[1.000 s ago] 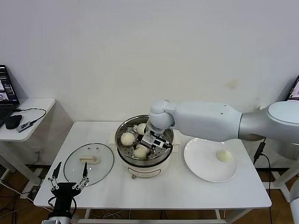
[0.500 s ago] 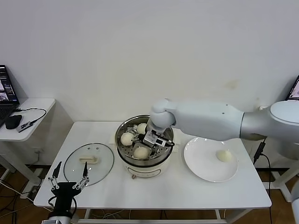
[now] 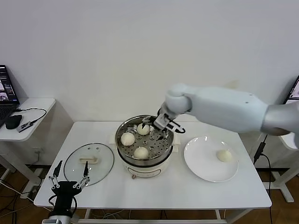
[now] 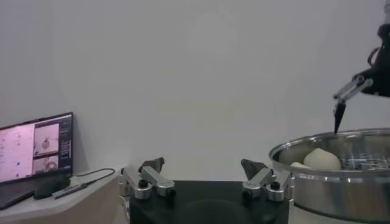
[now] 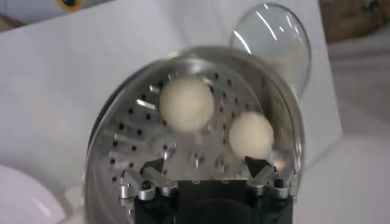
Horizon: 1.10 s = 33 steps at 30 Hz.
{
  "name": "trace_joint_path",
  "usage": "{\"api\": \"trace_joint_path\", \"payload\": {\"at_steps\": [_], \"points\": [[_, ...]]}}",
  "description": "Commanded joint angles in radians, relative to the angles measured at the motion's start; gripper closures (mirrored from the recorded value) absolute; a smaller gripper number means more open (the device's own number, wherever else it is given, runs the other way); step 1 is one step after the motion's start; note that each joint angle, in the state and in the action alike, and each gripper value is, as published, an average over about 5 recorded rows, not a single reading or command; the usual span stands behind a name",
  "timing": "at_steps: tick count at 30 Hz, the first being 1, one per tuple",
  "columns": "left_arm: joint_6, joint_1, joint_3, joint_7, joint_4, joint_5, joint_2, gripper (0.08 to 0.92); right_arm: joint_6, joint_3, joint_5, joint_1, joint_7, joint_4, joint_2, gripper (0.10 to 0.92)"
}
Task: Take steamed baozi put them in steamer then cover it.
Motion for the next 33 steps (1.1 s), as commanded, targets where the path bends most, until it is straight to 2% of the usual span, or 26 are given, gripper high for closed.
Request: {"api": "trace_joint_path", "payload": {"at_steps": [1, 7, 17, 23, 33], "points": [[0.001, -0.004, 0.013, 0.001, 0.002, 0.003, 0.004, 0.177, -0.406, 0.038, 0.111, 0.034, -0.021, 0.119, -0.258, 0.203], [0.001, -0.009, 0.028, 0.001, 0.006, 0.003, 0.016, 0.177, -0.479, 0.076, 0.09, -0.019, -0.058, 0.134, -0.434, 0.203], [0.005, -0.008, 0.051, 0.002, 0.007, 0.016, 0.022, 0.177, -0.376, 0.241, -0.079, -0.287, -0.109, 0.042, -0.584, 0.203], [0.008, -0.005, 0.053, 0.002, 0.01, 0.022, 0.022, 0.177, -0.339, 0.41, -0.168, -0.488, -0.121, -0.038, -0.587, 0.203], [0.014, 0.01, 0.041, 0.002, 0.007, 0.032, 0.013, 0.177, -0.3, 0.539, -0.26, -0.669, -0.117, -0.177, -0.494, 0.203]]}}
